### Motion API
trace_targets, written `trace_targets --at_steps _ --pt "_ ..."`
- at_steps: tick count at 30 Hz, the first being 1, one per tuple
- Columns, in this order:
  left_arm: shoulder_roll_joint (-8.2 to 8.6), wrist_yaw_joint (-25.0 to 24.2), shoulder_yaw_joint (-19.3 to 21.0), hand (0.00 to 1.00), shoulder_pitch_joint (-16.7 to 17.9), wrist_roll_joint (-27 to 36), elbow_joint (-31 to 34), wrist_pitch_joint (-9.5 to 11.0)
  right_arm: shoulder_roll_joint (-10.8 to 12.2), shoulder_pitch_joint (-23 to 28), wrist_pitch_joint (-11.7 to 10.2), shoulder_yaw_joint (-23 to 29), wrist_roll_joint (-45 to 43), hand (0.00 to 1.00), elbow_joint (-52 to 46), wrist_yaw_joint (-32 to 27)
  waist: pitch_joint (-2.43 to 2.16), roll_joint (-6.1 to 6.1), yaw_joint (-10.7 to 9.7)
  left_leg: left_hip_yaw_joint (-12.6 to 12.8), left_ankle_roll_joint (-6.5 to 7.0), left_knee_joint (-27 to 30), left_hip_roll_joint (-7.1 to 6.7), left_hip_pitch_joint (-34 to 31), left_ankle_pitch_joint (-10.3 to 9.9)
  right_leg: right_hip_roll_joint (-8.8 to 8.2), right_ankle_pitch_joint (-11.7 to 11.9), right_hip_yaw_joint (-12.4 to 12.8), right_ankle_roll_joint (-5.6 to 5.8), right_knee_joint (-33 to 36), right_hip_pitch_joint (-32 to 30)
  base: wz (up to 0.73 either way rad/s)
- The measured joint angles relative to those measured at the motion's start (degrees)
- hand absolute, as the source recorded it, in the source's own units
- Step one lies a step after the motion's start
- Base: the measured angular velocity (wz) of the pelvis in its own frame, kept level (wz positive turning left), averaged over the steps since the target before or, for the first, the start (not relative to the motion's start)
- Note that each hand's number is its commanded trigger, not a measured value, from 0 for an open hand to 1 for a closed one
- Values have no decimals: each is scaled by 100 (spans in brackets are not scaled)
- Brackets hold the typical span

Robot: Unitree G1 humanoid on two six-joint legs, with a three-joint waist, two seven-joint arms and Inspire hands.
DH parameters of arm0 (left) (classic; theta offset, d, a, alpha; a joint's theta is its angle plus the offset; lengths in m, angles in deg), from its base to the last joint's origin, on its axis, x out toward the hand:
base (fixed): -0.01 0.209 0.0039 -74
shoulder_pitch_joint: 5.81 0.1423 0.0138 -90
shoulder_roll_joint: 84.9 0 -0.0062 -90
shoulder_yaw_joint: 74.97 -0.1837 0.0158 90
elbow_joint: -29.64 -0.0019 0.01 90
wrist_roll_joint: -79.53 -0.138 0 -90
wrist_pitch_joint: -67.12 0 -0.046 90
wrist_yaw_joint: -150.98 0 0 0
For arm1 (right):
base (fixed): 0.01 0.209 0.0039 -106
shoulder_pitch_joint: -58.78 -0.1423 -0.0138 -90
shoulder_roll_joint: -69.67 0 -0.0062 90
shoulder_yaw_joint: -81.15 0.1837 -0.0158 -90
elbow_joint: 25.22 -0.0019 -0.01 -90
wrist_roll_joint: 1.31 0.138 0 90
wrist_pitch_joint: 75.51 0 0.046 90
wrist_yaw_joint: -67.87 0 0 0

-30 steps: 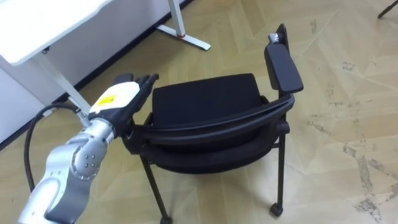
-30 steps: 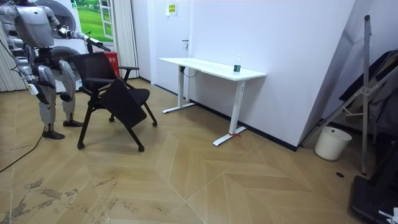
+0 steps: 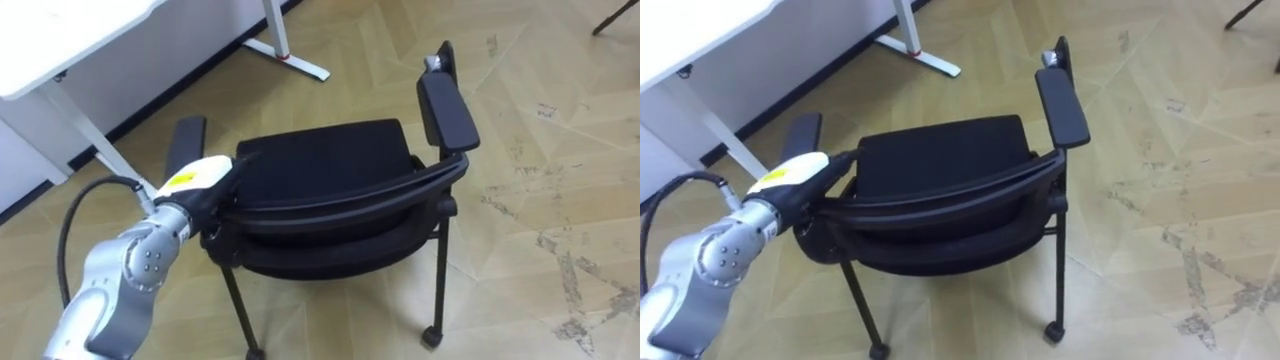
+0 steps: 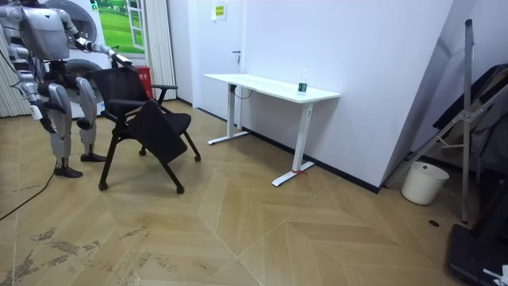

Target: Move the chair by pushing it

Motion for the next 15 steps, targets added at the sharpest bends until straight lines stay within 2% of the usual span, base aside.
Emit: trace_targets --at_steps 4,6,8,11,12,13,14,15 --pt "47 241 0 0 -167 6 -458 25 -6 119 52 1 -1 0 -149 -23 -6 -11 8 53 0 -31 4 80 0 0 1 72 0 12 10 -7" --pt "69 299 -1 0 -260 8 -683 34 -7 144 58 2 2 0 -199 -34 -23 15 6 54 0 -31 4 81 0 2 1 92 1 13 5 0" --pt "109 343 -1 0 -354 35 -976 97 -8 160 68 5 12 0 -205 -102 -64 82 0 55 1 -31 5 105 0 5 1 108 1 16 21 0" --pt "150 364 -1 0 -508 52 -1308 145 -8 157 92 12 19 0 -205 -157 -65 110 -1 69 1 -32 12 180 0 13 1 121 1 13 94 -1" --pt "159 368 0 13 -533 52 -1357 158 -8 156 92 16 19 0 -208 -171 -64 114 0 69 1 -29 14 186 0 14 1 121 0 13 100 0" --pt "175 396 0 52 -580 72 -1454 192 -7 155 92 16 19 0 -214 -200 -63 116 0 69 1 -23 17 191 0 14 0 118 0 16 108 0" --pt "187 430 0 87 -639 129 -1554 232 -7 155 93 15 16 0 -216 -207 -61 118 11 69 1 -22 19 198 0 16 0 120 0 13 108 0" --pt "191 449 0 100 -662 153 -1597 247 -7 152 93 17 15 0 -216 -208 -61 118 13 69 1 -22 19 200 0 17 -1 122 0 12 107 0"
